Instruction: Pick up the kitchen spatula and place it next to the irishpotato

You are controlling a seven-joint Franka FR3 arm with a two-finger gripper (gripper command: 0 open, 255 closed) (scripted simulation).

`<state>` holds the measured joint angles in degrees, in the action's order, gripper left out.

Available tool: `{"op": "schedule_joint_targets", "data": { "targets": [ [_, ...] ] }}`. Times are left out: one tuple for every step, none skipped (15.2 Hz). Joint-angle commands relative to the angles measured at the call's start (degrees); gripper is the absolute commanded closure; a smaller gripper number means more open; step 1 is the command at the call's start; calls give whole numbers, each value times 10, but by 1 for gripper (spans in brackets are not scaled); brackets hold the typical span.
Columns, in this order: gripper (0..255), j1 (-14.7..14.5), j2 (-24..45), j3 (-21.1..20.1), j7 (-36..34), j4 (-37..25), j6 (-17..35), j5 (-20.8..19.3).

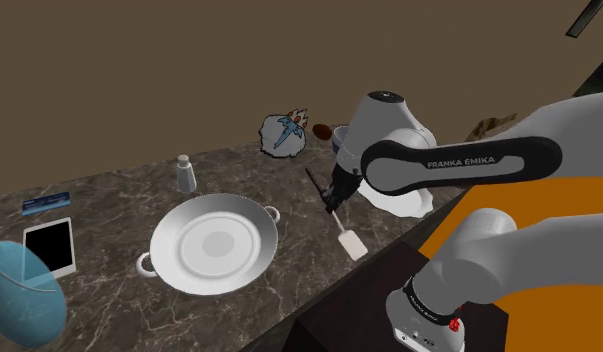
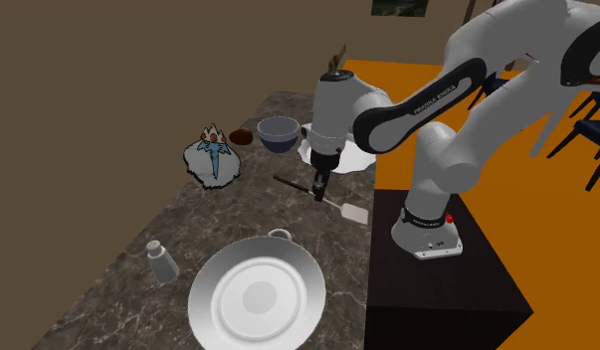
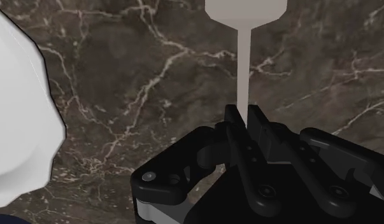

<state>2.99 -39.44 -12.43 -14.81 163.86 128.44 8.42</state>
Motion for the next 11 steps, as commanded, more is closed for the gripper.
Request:
{"op": "schedule_joint_targets", "data": {
  "targets": [
    [255, 0, -12, 3, 0, -9, -22, -2],
    [255, 0, -17, 4, 0, -14, -32, -2],
    [255, 0, -21, 5, 0, -20, -42, -3],
    [255, 1, -26, 6, 0, -25, -51, -4],
    [255, 1, -30, 7, 1, -31, -61, -5],
    [255, 1, -33, 8, 1, -37, -70, -6],
    [255, 2, -37, 9, 1, -43, -80, -7],
    [255, 2, -40, 11, 1, -49, -89, -8],
    [255, 2, -43, 12, 1, -55, -98, -9],
    [255, 3, -46, 13, 1, -61, -107, -10],
    [255, 3, -48, 14, 1, -68, -116, -11]
  ]
}}
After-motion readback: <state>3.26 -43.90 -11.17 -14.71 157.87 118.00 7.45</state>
